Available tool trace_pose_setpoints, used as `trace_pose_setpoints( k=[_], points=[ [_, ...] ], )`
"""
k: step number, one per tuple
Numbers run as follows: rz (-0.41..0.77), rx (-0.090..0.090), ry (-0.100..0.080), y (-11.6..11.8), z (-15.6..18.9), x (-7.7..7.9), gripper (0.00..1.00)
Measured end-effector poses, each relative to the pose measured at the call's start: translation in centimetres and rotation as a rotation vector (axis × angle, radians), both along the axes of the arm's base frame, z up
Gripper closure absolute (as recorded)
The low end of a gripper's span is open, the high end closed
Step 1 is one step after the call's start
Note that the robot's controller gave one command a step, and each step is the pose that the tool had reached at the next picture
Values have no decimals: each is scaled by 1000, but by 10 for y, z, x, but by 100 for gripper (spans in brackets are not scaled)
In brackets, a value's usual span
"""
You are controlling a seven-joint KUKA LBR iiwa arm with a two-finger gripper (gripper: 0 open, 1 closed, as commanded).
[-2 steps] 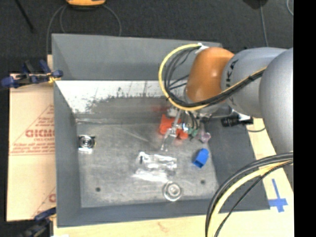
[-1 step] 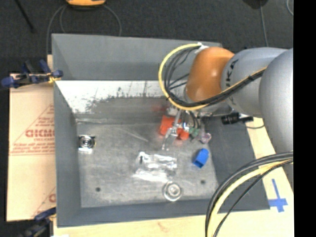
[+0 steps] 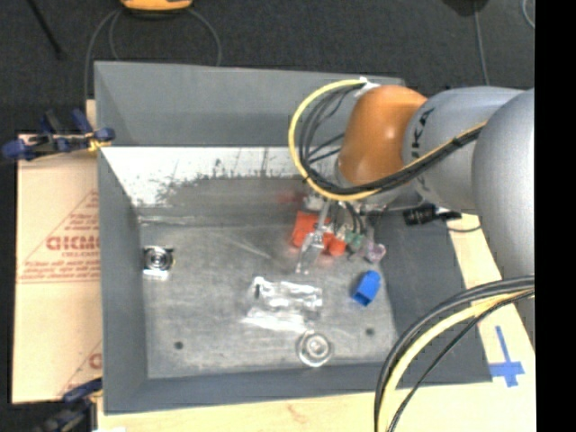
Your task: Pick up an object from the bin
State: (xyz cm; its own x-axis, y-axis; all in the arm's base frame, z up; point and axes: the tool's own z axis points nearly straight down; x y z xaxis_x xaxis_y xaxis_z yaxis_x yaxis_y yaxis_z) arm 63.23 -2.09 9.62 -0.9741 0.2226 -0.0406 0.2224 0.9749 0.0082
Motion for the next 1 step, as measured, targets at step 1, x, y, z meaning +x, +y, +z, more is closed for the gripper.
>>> trace_pose_setpoints(
  k=[1],
  points=[
    [32, -2, 1, -2, -2, 4, 0]
  ],
)
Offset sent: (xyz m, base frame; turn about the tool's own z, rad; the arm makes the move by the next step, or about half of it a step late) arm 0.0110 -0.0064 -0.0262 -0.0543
